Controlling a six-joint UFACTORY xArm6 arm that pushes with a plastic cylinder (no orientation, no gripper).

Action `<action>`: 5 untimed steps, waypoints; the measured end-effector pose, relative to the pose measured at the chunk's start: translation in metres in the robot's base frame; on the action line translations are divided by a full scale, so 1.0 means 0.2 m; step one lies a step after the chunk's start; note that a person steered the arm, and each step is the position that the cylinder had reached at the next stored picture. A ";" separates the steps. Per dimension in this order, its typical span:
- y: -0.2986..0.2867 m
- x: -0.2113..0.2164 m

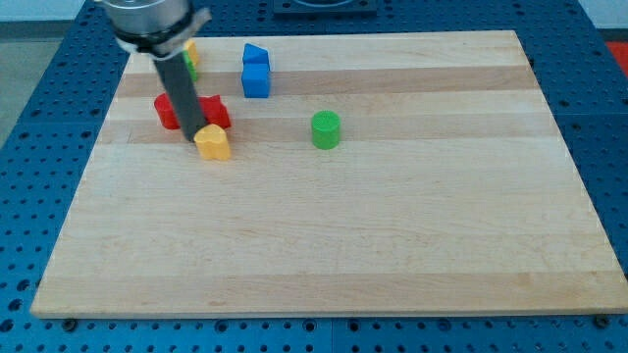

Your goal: Slide the yellow heart to the center

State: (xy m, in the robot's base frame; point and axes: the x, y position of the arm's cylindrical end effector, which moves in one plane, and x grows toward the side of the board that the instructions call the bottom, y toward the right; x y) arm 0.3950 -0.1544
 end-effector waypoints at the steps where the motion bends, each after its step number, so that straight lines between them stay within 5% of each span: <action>1: 0.19 0.07; 5: 0.13 0.53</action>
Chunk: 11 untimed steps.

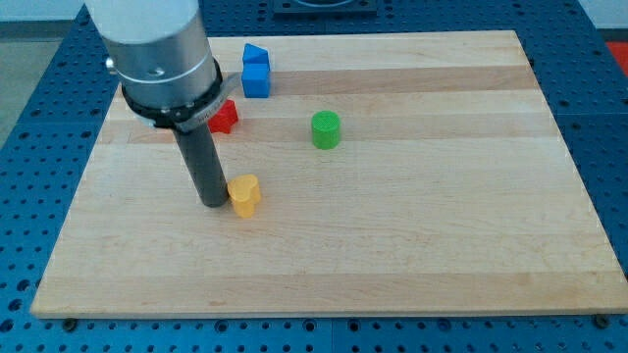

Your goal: Slide the yellow heart to the center

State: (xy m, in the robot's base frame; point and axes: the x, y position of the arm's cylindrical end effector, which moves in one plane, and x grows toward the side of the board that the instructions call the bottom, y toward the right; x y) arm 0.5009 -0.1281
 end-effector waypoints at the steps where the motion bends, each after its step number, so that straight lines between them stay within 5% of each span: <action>1: 0.09 0.08; 11: 0.66 -0.23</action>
